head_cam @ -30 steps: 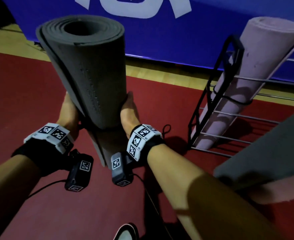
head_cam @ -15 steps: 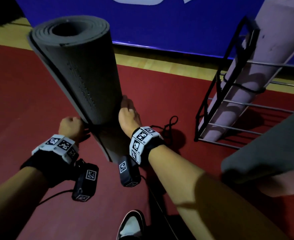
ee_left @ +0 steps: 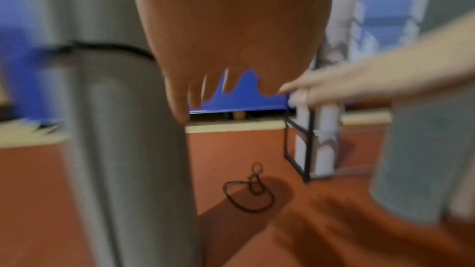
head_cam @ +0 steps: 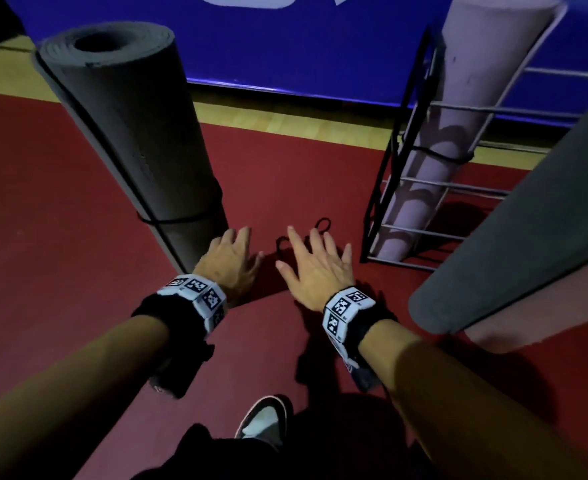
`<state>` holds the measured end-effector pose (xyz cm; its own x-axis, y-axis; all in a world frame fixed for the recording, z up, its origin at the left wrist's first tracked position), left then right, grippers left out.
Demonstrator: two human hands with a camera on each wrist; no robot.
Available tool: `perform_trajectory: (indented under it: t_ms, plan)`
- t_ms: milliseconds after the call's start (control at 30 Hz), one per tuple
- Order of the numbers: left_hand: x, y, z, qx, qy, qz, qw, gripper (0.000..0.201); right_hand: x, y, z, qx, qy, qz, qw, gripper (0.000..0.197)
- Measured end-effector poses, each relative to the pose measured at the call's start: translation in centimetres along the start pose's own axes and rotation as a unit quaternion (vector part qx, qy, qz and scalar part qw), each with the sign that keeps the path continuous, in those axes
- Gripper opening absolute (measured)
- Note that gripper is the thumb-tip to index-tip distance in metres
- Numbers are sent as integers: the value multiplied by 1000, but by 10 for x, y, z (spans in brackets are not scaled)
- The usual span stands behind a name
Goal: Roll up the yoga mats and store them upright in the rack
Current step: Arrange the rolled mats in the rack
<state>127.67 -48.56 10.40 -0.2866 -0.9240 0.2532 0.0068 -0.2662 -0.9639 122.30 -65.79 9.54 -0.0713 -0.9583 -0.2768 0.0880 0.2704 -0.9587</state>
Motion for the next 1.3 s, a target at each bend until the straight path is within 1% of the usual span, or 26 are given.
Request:
perform_trajectory:
  t_ms: [67, 133, 267, 367, 467, 533, 633, 700, 800, 867, 1033, 1100, 1200, 1300]
  plan:
    - [16, 13, 13, 9, 37, 31, 999, 69, 25, -2, 0, 16, 20, -17, 1000, 73]
    - [29, 28, 25, 15, 57, 65, 996, 69, 47, 0, 4, 30, 34, -38, 998, 73]
    - [38, 78, 46, -8, 86, 93, 992, 67, 81, 21, 10, 44, 50, -72, 995, 74]
    - [38, 123, 62, -42, 92, 95, 990, 72, 98, 48, 18, 41, 74, -81, 993, 78]
    - [34, 174, 71, -79, 87, 102, 988, 69, 108, 73, 23, 17, 89, -83, 992, 80]
    - [25, 206, 74, -122, 96, 108, 982, 66, 111, 89, 26, 2, 90, -91, 992, 79]
    - [16, 236, 78, -188, 102, 88, 973, 61, 113, 107, 31, 0, 73, -100, 992, 80]
    - [12, 248, 78, -206, 110, 92, 968, 59, 114, 116, 37, 3, 59, -102, 993, 81]
    - [8, 258, 76, -220, 119, 89, 964, 54, 110, 129, 46, 11, 65, -91, 994, 79]
    - [9, 261, 78, -224, 120, 78, 964, 52, 103, 136, 52, -2, 65, -80, 995, 80]
    - [10, 266, 87, -241, 110, 86, 960, 61, 95, 152, 59, -22, 64, -67, 995, 79]
    - [10, 269, 87, -245, 112, 105, 957, 63, 97, 157, 56, -31, 68, -66, 995, 79]
    - [12, 273, 85, -224, 128, 123, 958, 61, 104, 161, 51, -39, 66, -74, 994, 78]
    - [11, 281, 85, -185, 137, 142, 963, 54, 110, 163, 47, -34, 71, -77, 994, 78]
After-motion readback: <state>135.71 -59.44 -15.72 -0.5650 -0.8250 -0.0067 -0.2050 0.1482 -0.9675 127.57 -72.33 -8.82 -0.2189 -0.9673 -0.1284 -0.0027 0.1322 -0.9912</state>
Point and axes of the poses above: each hand's wrist, its own z-axis towards the middle knuckle, its own y-axis out of the palm, x = y × z, the point moved 1 cm from there along z, towards the middle knuckle, and after that the axes turned 11 degrees about x, right-handed, at the moved point
